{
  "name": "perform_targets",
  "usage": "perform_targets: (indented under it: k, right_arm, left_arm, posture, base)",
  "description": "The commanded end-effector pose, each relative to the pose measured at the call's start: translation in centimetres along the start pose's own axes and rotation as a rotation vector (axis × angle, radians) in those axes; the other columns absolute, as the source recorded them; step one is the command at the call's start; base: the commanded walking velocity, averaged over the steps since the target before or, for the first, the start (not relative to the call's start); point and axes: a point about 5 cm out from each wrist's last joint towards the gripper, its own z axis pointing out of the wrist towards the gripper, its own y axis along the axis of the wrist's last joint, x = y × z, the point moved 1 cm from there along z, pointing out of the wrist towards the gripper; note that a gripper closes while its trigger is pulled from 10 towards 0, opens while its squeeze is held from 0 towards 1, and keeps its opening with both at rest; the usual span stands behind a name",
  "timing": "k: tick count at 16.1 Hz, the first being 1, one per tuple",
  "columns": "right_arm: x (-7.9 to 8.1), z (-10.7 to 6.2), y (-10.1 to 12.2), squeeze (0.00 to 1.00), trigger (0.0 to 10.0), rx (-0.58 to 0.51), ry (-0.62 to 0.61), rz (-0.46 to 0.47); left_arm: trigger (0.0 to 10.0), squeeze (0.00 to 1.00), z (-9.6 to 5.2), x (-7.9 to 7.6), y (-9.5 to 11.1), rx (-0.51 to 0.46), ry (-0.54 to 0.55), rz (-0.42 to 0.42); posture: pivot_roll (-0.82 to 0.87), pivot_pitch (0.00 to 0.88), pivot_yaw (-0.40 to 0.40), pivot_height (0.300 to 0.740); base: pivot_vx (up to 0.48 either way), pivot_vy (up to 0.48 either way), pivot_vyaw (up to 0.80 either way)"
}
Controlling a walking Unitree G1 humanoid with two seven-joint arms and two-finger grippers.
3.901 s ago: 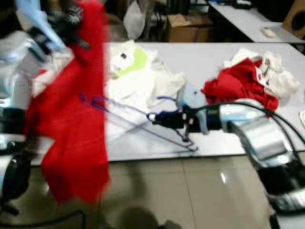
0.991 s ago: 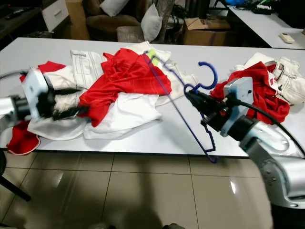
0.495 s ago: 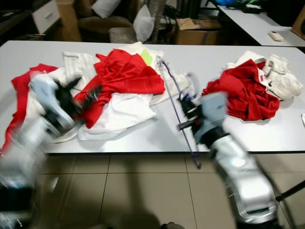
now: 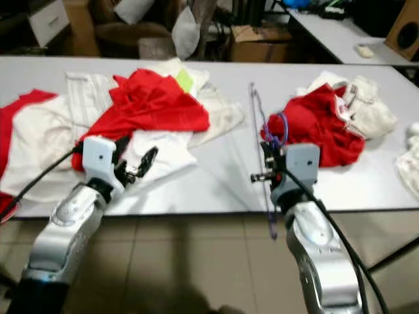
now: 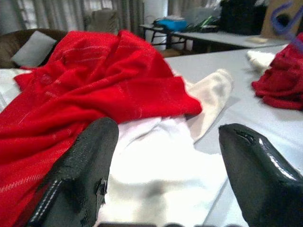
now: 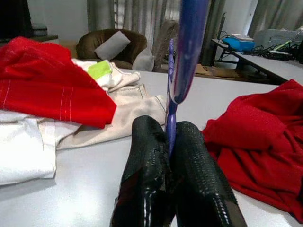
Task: Hang hanger
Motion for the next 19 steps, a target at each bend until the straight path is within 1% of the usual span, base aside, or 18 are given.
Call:
perform_targets:
  k: [1,2,3,6,8,10,13,14,15,17,19]
  right_arm:
    - [-0.1,0.4,0.7,0.00,10.0,-0.049,-0.017,0.013]
    - [-0.3,0.4,0.9,0.00,10.0,-0.068,-0.040,0.015]
    - [-0.2,0.4,0.9,0.00,10.0,-0.063,-0.042,0.035]
    - [0.2,0.1,0.3,0.00,10.0,-0.036,-0.005,0.093]
    - [0.4,0.1,-0.1,0.00,10.0,-0.020,-0.018,0.081]
    - [0.4,0.2,0.0,0.00,10.0,-0.021,-0.013,0.076]
    - [0.3,0.4,-0.2,0.00,10.0,-0.014,-0.009,0.063]
    - [0.4,0.5,-0.3,0.00,10.0,-0.011,0.011,0.064]
    - [0.9,0.6,-0.8,0.00,10.0,0.015,0.034,0.054]
    - [1.2,0.5,-1.1,0.00,10.0,0.033,0.044,0.048]
    - [1.4,0.3,-1.3,0.00,10.0,0.038,0.045,0.053]
  left_arm:
    - [10.0,0.31,0.0,0.4,0.5,-0.013,0.022,0.021]
    - [10.0,0.30,0.0,0.4,0.5,-0.012,0.023,0.022]
    - [10.0,0.30,0.0,0.3,0.5,-0.011,0.022,0.024]
    - [10.0,0.30,-0.2,0.1,0.3,-0.005,0.017,0.013]
    - [10.0,0.30,-0.3,0.3,0.0,0.005,0.020,0.010]
    - [10.0,0.30,0.0,0.1,0.3,-0.003,0.024,0.007]
    - [10.0,0.30,0.0,-0.1,0.2,-0.005,0.031,0.006]
    - [10.0,0.30,-0.1,-0.2,0.2,-0.005,0.031,0.006]
    - [10.0,0.30,-0.1,-0.1,0.2,-0.005,0.038,0.010]
    - [10.0,0.30,-0.1,0.2,0.3,-0.004,0.046,0.015]
    - [10.0,0.30,-0.1,0.3,0.2,-0.002,0.047,0.017]
  posture:
    - [-0.13,0.000,-0.016,0.740]
    - [-0.13,0.000,-0.011,0.740]
    - [-0.13,0.000,-0.011,0.740]
    - [-0.12,0.000,-0.008,0.740]
    - [-0.13,0.000,-0.007,0.740]
    - [-0.13,0.000,-0.016,0.740]
    - [-0.13,0.000,-0.026,0.740]
    - [-0.13,0.000,-0.026,0.740]
    - [-0.13,0.000,-0.026,0.740]
    - [-0.11,0.000,-0.036,0.740]
    - [-0.12,0.000,-0.028,0.740]
  base:
    - [0.000,-0.274,0.00]
    - [0.000,-0.274,0.00]
    - [0.000,-0.274,0.00]
    - [0.000,-0.271,0.00]
    - [0.000,-0.270,0.00]
    - [0.000,-0.266,0.00]
    - [0.000,-0.262,0.00]
    - [0.000,-0.262,0.00]
    - [0.000,-0.262,0.00]
    - [0.000,-0.262,0.00]
    - [0.000,-0.264,0.00]
